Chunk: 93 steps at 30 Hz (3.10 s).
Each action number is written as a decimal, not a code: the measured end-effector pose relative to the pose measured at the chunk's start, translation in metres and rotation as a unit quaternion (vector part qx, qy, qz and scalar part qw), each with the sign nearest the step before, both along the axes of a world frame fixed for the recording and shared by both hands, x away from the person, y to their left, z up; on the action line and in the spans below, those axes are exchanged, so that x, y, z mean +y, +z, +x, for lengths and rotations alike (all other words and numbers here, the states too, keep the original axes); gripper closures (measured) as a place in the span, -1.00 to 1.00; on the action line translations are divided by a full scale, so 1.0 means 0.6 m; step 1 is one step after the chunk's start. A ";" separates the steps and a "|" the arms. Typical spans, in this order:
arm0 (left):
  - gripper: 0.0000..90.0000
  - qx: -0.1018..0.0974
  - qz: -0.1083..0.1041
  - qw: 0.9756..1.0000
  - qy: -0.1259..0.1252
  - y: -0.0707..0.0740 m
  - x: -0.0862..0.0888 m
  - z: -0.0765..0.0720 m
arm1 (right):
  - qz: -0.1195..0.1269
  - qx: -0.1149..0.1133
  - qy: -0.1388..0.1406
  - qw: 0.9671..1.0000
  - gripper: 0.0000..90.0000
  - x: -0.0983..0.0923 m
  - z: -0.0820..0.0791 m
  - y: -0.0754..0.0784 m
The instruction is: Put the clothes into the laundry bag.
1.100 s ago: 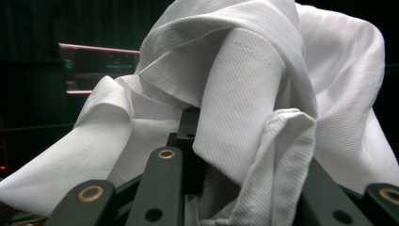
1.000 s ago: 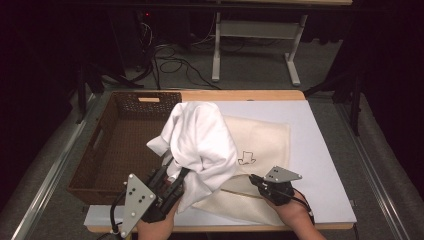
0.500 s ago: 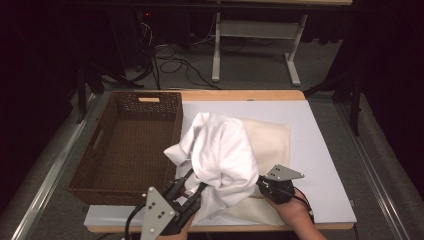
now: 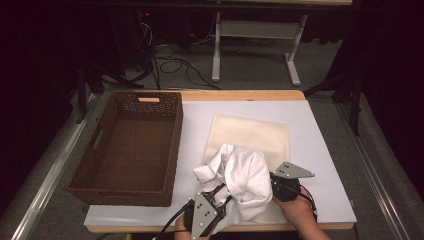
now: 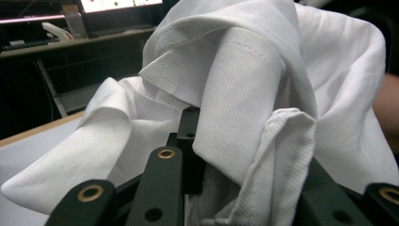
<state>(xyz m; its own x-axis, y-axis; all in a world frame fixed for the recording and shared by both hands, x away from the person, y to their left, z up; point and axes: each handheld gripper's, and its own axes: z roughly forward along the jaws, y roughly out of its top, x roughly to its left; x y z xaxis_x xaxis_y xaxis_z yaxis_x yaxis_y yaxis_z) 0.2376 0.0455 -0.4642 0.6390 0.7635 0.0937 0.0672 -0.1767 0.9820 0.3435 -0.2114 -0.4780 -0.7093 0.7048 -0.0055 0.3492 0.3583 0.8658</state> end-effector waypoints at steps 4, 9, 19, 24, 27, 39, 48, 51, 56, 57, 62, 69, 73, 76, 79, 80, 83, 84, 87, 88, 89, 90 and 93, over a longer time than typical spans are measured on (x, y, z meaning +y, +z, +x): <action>0.59 0.013 0.018 1.000 -0.003 -0.017 -0.008 0.007 | 0.013 -0.002 -0.003 1.000 0.95 -0.004 -0.001 0.006; 0.60 0.049 0.061 0.997 -0.022 -0.045 -0.029 0.018 | 0.030 -0.019 -0.008 0.999 0.97 -0.015 -0.004 0.022; 0.60 0.085 0.099 0.991 -0.020 -0.050 -0.060 0.048 | 0.035 -0.034 -0.007 0.999 0.97 -0.016 -0.012 0.033; 0.60 0.093 0.105 0.990 -0.011 -0.035 -0.057 0.069 | 0.055 -0.032 -0.010 0.998 0.97 -0.015 -0.014 0.035; 0.60 0.094 0.109 0.990 0.002 -0.026 -0.040 0.078 | 0.062 -0.028 -0.009 0.998 0.97 -0.012 -0.015 0.034; 0.60 0.110 0.107 0.988 -0.026 -0.040 -0.073 0.088 | 0.058 -0.035 -0.006 0.998 0.97 -0.001 -0.019 0.033; 0.58 0.166 0.105 0.980 -0.022 -0.067 -0.100 0.111 | 0.063 -0.045 -0.002 0.997 0.98 -0.009 -0.030 0.041; 0.56 0.191 0.102 0.976 -0.013 -0.071 -0.103 0.120 | 0.062 -0.048 0.002 0.997 0.98 -0.009 -0.035 0.043; 0.53 0.209 0.092 0.974 -0.011 -0.078 -0.104 0.131 | 0.067 -0.058 0.008 0.996 0.98 -0.009 -0.045 0.048; 0.51 0.208 0.088 0.974 -0.011 -0.079 -0.104 0.131 | 0.067 -0.061 0.008 0.996 0.98 -0.009 -0.047 0.049; 0.37 0.195 0.064 0.978 -0.027 -0.078 -0.095 0.125 | 0.066 -0.064 0.005 0.996 0.98 -0.012 -0.046 0.046; -0.15 0.165 0.039 0.985 -0.037 -0.070 -0.059 0.085 | 0.059 -0.059 -0.004 0.996 0.98 -0.016 -0.043 0.040; -0.24 0.152 0.037 0.987 -0.034 -0.067 -0.042 0.069 | 0.058 -0.058 -0.007 0.997 0.98 -0.017 -0.043 0.039; -0.27 0.145 0.024 0.989 -0.036 -0.063 -0.029 0.062 | 0.058 -0.058 -0.008 0.997 0.98 -0.017 -0.043 0.039; -0.34 0.129 0.012 0.991 -0.039 -0.056 -0.027 0.054 | 0.058 -0.058 -0.008 0.997 0.97 -0.017 -0.043 0.039; -0.40 0.117 0.007 0.992 -0.041 -0.048 -0.030 0.051 | 0.059 -0.057 -0.007 0.997 0.97 -0.017 -0.043 0.039; -0.35 0.111 0.000 0.992 -0.051 -0.039 -0.041 0.052 | 0.058 -0.059 -0.004 0.997 0.98 -0.014 -0.043 0.038; -0.29 0.114 -0.001 0.992 -0.056 -0.037 -0.049 0.055 | 0.057 -0.060 -0.005 0.997 0.98 -0.013 -0.043 0.038; 0.25 0.119 0.000 0.991 -0.061 -0.034 -0.068 0.066 | 0.055 -0.058 -0.005 0.997 0.98 -0.012 -0.043 0.038; 0.38 0.125 0.009 0.990 -0.058 -0.034 -0.077 0.075 | 0.054 -0.058 -0.005 0.997 0.98 -0.012 -0.043 0.038; 0.48 0.125 0.009 0.990 -0.058 -0.034 -0.077 0.075 | 0.054 -0.058 -0.005 0.997 0.98 -0.012 -0.043 0.038; 0.57 0.127 0.014 0.990 -0.056 -0.035 -0.084 0.082 | 0.053 -0.060 -0.004 0.997 0.98 -0.012 -0.044 0.038; 0.61 0.141 0.032 0.988 -0.054 -0.042 -0.100 0.099 | 0.053 -0.060 -0.004 0.997 0.98 -0.012 -0.044 0.039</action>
<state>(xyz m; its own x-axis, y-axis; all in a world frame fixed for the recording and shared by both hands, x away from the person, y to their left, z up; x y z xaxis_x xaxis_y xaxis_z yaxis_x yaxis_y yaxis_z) 0.2969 -0.0144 -0.4895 0.7236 0.6882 -0.0526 0.3134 -0.2597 0.9134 0.3171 -0.2187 -0.4548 -0.7018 0.7123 -0.0141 0.2444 0.2593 0.9344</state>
